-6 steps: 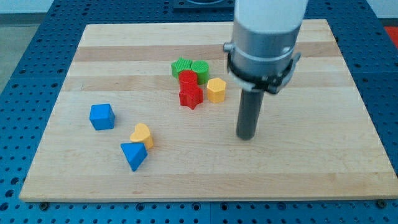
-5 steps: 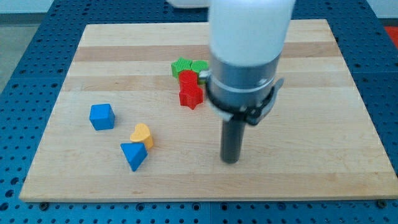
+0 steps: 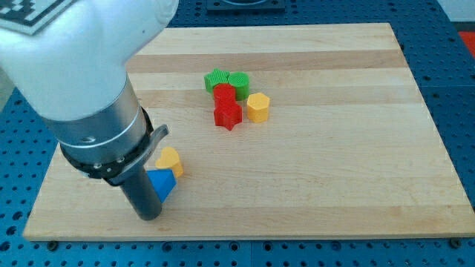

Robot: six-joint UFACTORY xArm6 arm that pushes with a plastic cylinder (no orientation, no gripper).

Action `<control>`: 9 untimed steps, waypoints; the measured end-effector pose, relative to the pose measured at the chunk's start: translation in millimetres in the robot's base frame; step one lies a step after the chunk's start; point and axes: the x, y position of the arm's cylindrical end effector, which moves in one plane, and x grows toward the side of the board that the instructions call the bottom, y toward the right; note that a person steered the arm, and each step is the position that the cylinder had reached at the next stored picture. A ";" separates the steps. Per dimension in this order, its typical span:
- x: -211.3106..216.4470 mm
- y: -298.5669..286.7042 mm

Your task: Push the blue triangle to the group of blocks

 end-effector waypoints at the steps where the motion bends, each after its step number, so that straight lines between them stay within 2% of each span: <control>1: -10.1 0.0; 5: -37.7 42.8; 9: -113.2 40.7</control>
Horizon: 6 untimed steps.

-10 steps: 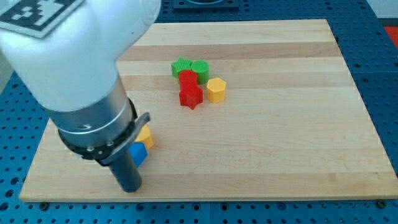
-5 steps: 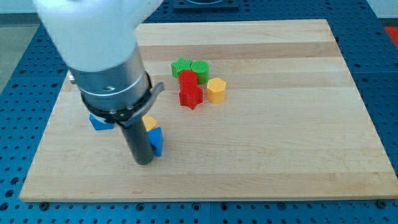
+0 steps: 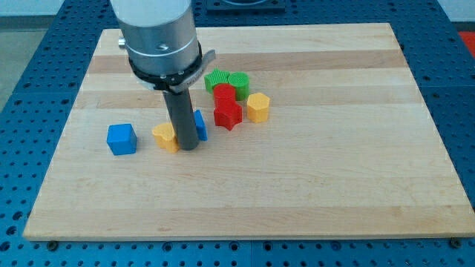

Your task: Push the blue triangle to the group of blocks

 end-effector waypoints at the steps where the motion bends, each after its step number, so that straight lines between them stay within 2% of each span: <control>1: -15.0 -3.5; 5: -60.4 -3.5; 6: -31.1 -3.2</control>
